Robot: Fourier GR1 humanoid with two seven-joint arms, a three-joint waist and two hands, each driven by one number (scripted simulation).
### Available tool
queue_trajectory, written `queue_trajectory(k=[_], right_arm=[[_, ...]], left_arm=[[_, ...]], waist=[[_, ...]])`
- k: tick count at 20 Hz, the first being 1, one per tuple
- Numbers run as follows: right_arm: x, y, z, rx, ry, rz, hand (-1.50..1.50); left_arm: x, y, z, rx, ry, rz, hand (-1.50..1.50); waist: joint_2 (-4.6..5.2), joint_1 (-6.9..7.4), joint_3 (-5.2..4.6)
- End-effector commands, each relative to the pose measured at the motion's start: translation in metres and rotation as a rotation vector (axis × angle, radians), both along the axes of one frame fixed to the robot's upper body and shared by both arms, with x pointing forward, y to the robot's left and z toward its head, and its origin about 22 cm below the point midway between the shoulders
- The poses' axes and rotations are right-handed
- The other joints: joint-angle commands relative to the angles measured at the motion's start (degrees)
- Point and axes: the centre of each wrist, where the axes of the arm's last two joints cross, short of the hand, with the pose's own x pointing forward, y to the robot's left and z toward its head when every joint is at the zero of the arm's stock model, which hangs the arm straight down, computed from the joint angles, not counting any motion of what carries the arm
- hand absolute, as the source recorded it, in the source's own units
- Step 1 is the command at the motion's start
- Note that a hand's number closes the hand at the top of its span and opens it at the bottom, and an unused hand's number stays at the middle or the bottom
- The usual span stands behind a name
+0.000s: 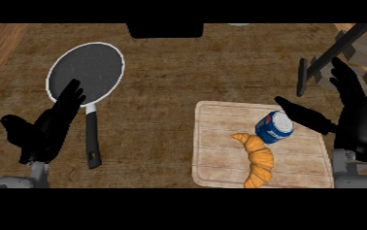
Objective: Pick the can from the cutting board and place it in the tiered basket
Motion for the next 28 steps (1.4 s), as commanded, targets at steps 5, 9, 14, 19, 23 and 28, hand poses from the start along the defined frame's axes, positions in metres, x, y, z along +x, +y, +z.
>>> queue_trajectory(k=[5, 9, 14, 19, 23, 28], right_arm=[[-0.013, -0.003, 0.042, -0.391, 0.489, 0.121, -1.5], [-0.018, 0.014, 0.059, -0.4, 0.741, 0.266, -1.5], [-0.001, 0.038, 0.096, -0.353, 0.816, 0.255, -1.5], [0.006, 0.048, 0.093, -0.324, 0.819, 0.184, -1.5], [0.021, 0.046, 0.078, -0.306, 0.877, 0.151, -1.5], [0.011, 0.055, 0.044, -0.319, 0.938, 0.134, -1.5]], left_arm=[[0.004, 0.0, 0.0, 0.001, 0.019, -0.015, 0.0], [0.011, 0.002, 0.013, -0.007, 0.009, -0.029, 0.0], [0.008, -0.006, 0.016, -0.015, 0.006, -0.043, 0.0], [0.007, -0.005, 0.005, -0.009, 0.024, -0.031, 0.0], [0.009, -0.009, 0.001, -0.013, 0.004, -0.043, 0.0], [0.011, -0.005, 0.006, -0.013, 0.015, -0.016, 0.0]], waist=[[0.0, 0.46, -0.26], [0.05, 1.44, -0.19], [0.29, 2.81, 0.07], [0.27, 1.9, 0.15], [0.4, 1.76, 0.15], [0.29, 1.31, 0.2]])
